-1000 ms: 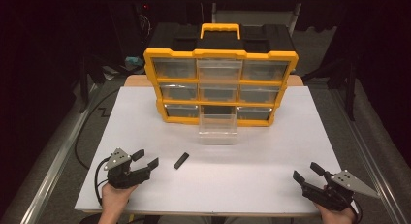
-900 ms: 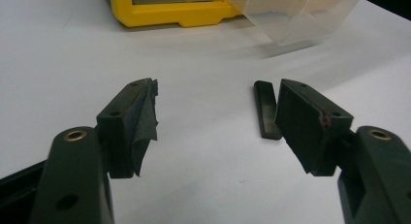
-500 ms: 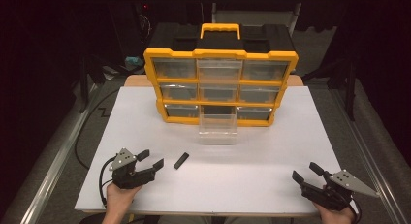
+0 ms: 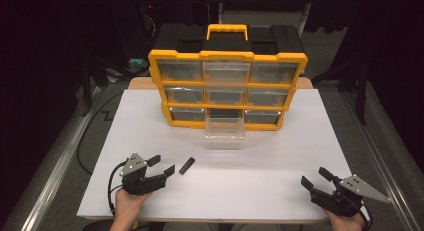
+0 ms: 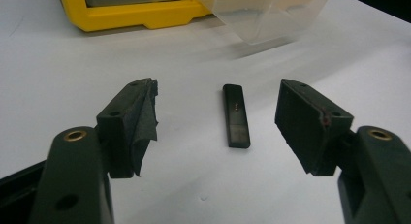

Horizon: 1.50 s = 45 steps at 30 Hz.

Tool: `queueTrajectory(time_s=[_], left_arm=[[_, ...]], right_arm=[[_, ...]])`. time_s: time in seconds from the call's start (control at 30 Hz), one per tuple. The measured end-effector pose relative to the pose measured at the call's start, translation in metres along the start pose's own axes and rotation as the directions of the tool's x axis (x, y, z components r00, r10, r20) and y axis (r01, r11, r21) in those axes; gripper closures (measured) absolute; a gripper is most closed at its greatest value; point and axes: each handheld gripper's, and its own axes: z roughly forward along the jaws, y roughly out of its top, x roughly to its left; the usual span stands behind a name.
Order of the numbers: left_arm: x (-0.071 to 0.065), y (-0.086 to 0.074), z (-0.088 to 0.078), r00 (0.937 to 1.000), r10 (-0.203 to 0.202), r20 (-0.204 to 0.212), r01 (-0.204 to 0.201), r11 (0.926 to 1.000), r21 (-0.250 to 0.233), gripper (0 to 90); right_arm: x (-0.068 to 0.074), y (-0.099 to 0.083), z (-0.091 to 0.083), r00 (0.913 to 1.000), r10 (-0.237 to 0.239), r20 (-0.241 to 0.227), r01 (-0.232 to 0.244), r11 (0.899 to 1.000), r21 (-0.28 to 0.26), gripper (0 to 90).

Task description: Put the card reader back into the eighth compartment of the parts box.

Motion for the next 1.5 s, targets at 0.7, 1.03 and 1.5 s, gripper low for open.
queueTrajectory(time_s=[0.7, 1.03, 1.5], left_arm=[[-0.017, 0.010, 0.013, 0.9990, 0.028, 0.034, -0.029, 0.9995, 0.015, 32.3], [-0.021, 0.021, 0.026, 0.9991, 0.031, 0.030, -0.032, 0.9983, 0.049, 33.0], [-0.018, 0.040, 0.044, 0.9998, -0.005, 0.019, 0.000, 0.9720, 0.235, 36.8]], right_arm=[[0.000, 0.000, -0.002, 1.0000, 0.005, -0.002, -0.005, 1.000, -0.005, 25.2], [0.000, 0.000, -0.002, 1.0000, 0.006, -0.001, -0.006, 1.000, -0.004, 25.1], [0.000, 0.000, -0.002, 1.0000, 0.000, -0.005, 0.000, 1.000, 0.001, 24.9]])
